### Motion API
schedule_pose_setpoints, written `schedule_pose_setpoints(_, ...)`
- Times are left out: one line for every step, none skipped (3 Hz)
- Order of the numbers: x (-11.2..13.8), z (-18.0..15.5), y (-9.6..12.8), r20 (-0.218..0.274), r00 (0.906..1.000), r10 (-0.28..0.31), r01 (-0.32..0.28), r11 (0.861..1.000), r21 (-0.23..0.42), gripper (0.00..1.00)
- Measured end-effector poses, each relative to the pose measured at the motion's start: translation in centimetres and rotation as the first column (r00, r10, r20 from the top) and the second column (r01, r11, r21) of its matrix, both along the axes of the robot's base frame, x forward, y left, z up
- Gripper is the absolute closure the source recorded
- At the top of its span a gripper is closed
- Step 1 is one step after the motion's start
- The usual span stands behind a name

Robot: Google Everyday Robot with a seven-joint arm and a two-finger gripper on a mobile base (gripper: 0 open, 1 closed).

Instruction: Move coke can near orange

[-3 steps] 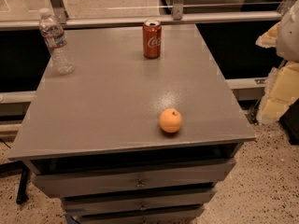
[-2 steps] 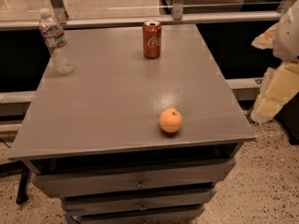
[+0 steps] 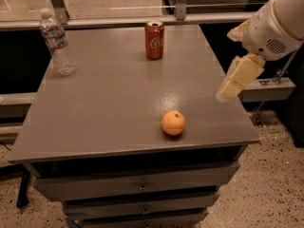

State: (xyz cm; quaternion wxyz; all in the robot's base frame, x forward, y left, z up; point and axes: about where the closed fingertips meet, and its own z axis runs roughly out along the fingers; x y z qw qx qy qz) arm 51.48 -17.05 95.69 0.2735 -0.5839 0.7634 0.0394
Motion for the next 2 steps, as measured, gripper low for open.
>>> schedule_pose_setpoints(4.0, 0.2, 2.1, 0.061, 0.9981, -0.003, -0.004, 0.994, 0.112, 0.00)
schedule_pose_setpoints(7.7, -0.4, 4.4, 0.091, 0.9957, -0.021, 0.000, 0.974, 0.227, 0.00)
